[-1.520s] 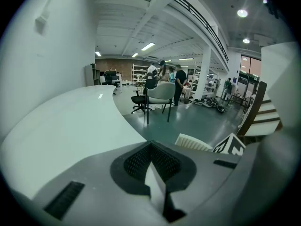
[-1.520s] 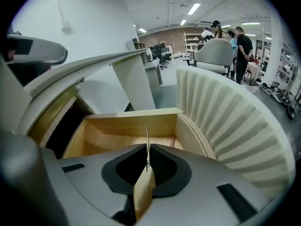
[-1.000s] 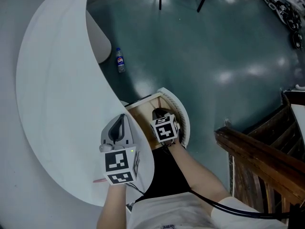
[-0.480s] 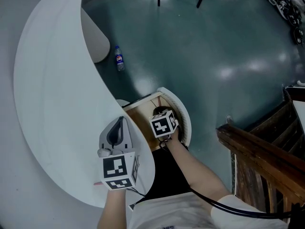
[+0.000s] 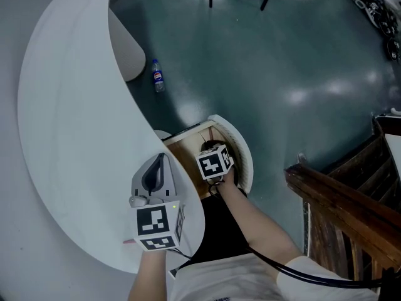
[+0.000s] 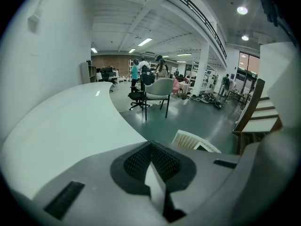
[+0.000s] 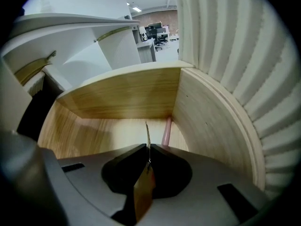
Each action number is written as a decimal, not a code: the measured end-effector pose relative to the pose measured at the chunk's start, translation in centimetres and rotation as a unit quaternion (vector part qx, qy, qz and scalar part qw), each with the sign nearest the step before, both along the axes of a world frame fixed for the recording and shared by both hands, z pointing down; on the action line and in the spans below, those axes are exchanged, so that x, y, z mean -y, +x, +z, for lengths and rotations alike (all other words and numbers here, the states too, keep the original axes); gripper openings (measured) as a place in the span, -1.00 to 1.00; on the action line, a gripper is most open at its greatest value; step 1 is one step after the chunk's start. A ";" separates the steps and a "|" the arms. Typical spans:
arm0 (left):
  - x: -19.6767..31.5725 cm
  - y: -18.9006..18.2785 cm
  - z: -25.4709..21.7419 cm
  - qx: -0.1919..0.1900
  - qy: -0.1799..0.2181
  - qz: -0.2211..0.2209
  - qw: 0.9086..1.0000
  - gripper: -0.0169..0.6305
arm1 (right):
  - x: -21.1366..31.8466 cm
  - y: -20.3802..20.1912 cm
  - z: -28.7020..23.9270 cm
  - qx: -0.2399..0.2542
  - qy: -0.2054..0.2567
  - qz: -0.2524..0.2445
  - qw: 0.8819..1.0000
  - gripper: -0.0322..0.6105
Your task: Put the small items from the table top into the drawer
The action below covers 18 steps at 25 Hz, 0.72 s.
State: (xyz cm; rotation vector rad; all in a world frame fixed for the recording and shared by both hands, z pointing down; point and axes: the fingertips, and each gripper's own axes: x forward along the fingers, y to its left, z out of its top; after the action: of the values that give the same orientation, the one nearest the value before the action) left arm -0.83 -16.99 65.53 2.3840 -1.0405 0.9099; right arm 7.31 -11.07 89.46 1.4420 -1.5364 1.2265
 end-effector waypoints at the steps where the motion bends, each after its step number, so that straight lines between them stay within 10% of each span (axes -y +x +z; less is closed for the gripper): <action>1: 0.0 0.0 0.0 0.000 0.000 0.000 1.000 -0.88 | 0.0 0.0 0.0 0.001 0.000 0.000 1.000 -0.78; 18: 0.2 -0.4 -0.3 -0.021 0.003 -0.015 1.000 -0.87 | 1.5 -0.9 -5.2 0.034 0.055 0.008 0.998 -0.78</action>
State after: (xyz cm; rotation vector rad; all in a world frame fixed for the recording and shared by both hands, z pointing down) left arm -1.25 -17.22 65.21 2.3747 -1.0618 0.8443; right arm 6.44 -12.53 84.26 1.4976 -1.6644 1.2295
